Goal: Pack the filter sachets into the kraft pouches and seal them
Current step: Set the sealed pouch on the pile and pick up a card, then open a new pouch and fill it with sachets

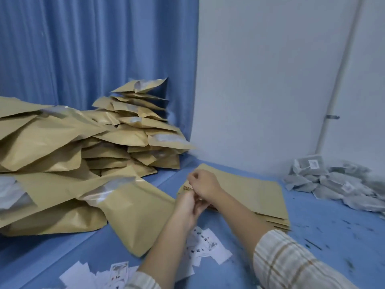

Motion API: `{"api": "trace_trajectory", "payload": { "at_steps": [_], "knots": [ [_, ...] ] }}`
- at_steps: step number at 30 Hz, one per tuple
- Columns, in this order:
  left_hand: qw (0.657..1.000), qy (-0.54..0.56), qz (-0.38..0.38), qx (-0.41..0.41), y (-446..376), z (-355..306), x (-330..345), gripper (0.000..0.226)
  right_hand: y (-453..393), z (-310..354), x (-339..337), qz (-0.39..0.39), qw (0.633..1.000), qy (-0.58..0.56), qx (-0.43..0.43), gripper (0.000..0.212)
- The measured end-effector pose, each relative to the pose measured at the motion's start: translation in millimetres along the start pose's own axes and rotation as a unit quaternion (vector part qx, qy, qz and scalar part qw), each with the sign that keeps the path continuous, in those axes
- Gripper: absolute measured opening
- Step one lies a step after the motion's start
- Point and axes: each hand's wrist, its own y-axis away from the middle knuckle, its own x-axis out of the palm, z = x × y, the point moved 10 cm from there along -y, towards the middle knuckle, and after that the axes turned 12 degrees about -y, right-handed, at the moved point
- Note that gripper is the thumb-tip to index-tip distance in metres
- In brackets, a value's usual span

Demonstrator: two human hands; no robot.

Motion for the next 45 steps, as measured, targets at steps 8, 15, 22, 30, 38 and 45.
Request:
{"api": "trace_trajectory", "payload": {
  "at_steps": [8,15,22,30,38,45],
  "knots": [
    [0.993,-0.078,-0.083,-0.012,-50,52,-1,0.035,-9,-129,-41,0.057,0.962,0.262,0.039,0.067],
    [0.995,-0.011,-0.079,-0.064,-56,75,2,0.01,12,-148,-37,0.02,0.926,0.376,-0.029,0.071],
    [0.99,-0.087,0.012,-0.11,-30,75,24,0.047,63,-81,-31,-0.028,0.834,0.477,-0.276,0.035],
    [0.995,-0.058,-0.062,0.051,10,5,33,0.027,121,10,-49,-0.115,0.858,0.281,-0.415,0.022],
    [0.617,-0.647,-0.151,0.422,109,-91,43,0.097,112,4,-110,-0.097,0.809,-0.58,-0.022,0.033],
    [0.387,-0.833,-0.215,0.333,121,-57,11,0.097,150,-45,-110,-0.144,0.755,-0.636,0.076,0.023]
  ]
}}
